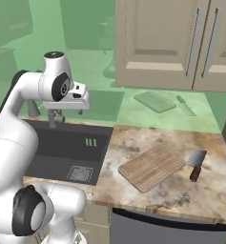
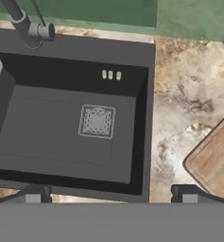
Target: Move the cutting board and knife to the sink. Then move spray from the cabinet to the counter.
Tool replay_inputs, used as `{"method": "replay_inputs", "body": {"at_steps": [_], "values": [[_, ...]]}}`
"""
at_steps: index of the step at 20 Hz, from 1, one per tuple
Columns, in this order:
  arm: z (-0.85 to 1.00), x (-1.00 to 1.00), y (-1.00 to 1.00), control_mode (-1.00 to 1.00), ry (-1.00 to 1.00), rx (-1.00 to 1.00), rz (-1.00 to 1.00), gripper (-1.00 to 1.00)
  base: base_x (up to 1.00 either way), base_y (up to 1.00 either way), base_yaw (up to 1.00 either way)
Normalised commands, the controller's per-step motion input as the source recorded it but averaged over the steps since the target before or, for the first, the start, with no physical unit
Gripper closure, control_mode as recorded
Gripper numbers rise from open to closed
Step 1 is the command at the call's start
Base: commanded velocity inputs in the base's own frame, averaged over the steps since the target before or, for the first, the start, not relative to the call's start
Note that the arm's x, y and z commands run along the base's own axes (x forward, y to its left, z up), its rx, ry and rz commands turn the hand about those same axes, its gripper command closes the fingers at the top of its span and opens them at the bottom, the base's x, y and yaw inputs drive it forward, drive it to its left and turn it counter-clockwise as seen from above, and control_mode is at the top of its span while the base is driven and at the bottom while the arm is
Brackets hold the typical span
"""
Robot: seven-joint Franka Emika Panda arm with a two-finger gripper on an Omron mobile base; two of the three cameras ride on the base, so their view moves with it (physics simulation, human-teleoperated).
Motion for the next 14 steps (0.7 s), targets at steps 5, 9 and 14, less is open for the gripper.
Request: {"method": "replay_inputs", "body": {"at_steps": [5,9,14], "values": [[-0.77,-0.17,-0.7,-1.0,0.0,0.0,0.0,-1.0,0.0,0.0,0.0],[-0.81,-0.12,-0.77,-1.0,0.0,0.0,0.0,-1.0,0.0,0.0,0.0],[-0.34,0.08,-0.8,-1.0,0.02,0.0,0.0,-1.0,0.0,0.0,0.0]]}}
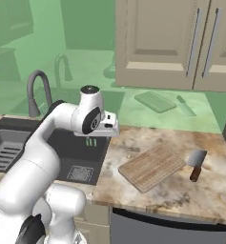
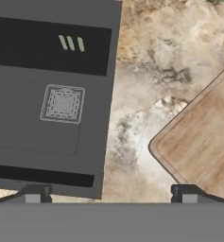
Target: Move the cutting board and knife to the sink. Then move spray from the cabinet to the counter.
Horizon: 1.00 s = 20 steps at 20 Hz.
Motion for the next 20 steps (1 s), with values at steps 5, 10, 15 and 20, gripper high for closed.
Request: {"method": "replay_inputs", "body": {"at_steps": [5,10,15,20], "values": [[0.0,0.44,-0.99,-1.0,0.03,0.03,0.0,-1.0,0.0,0.0,0.0],[-0.05,0.4,-1.0,-1.0,0.03,0.02,0.0,-1.0,0.0,0.0,0.0],[-0.15,0.01,-0.97,-1.0,0.0,0.01,-0.01,-1.0,0.0,0.0,0.0],[-0.24,-0.25,-0.68,-1.0,-0.02,0.02,-0.19,-1.0,0.0,0.0,0.0]]}}
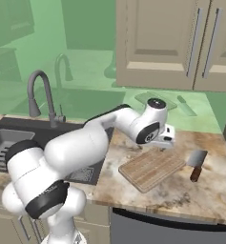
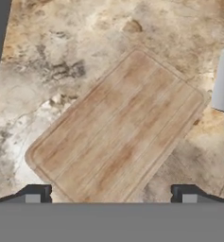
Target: Move the cutting board and knife to the sink. Then move spray from the cabinet to the counter.
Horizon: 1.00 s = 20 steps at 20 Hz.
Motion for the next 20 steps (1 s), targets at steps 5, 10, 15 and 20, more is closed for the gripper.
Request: {"method": "replay_inputs", "body": {"at_steps": [5,10,15,20], "values": [[-0.22,-0.28,-0.84,-1.0,-0.01,0.08,-0.31,-1.0,0.0,0.0,0.0],[-0.21,-0.14,-0.67,-1.0,-0.02,0.06,-0.39,-1.0,0.0,0.0,0.0],[-0.11,0.0,-0.42,-1.0,-0.01,0.01,-0.27,-1.0,0.0,0.0,0.0],[-0.19,0.06,-0.28,-1.0,0.0,0.0,-0.02,-1.0,0.0,0.0,0.0]]}}
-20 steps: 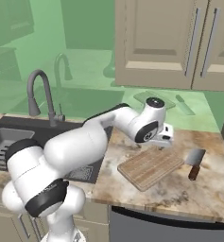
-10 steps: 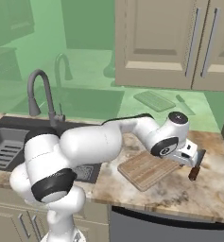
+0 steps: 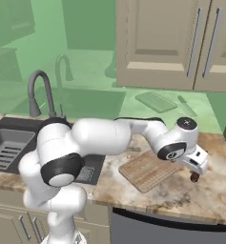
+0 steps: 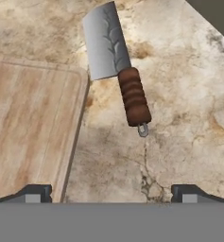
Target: Move the cutting board and knife to the sink. Then move spray from the cabinet to the counter.
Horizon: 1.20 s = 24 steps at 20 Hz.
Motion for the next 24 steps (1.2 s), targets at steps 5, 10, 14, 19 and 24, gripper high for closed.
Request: {"method": "replay_inputs", "body": {"at_steps": [5,10,14,19,24], "values": [[-0.34,0.07,-0.17,-1.0,0.0,0.0,0.0,-1.0,0.0,0.0,0.0],[-0.15,0.25,-0.07,-1.0,0.0,0.0,0.0,-1.0,0.0,0.0,0.0],[0.0,0.48,-0.26,-1.0,0.0,0.0,0.06,-1.0,0.0,0.0,0.0],[-0.03,0.46,-0.51,-1.0,0.0,0.01,0.21,-1.0,0.0,0.0,0.0],[-0.01,0.21,-0.71,-1.0,0.0,0.03,0.23,-1.0,0.0,0.0,0.0]]}}
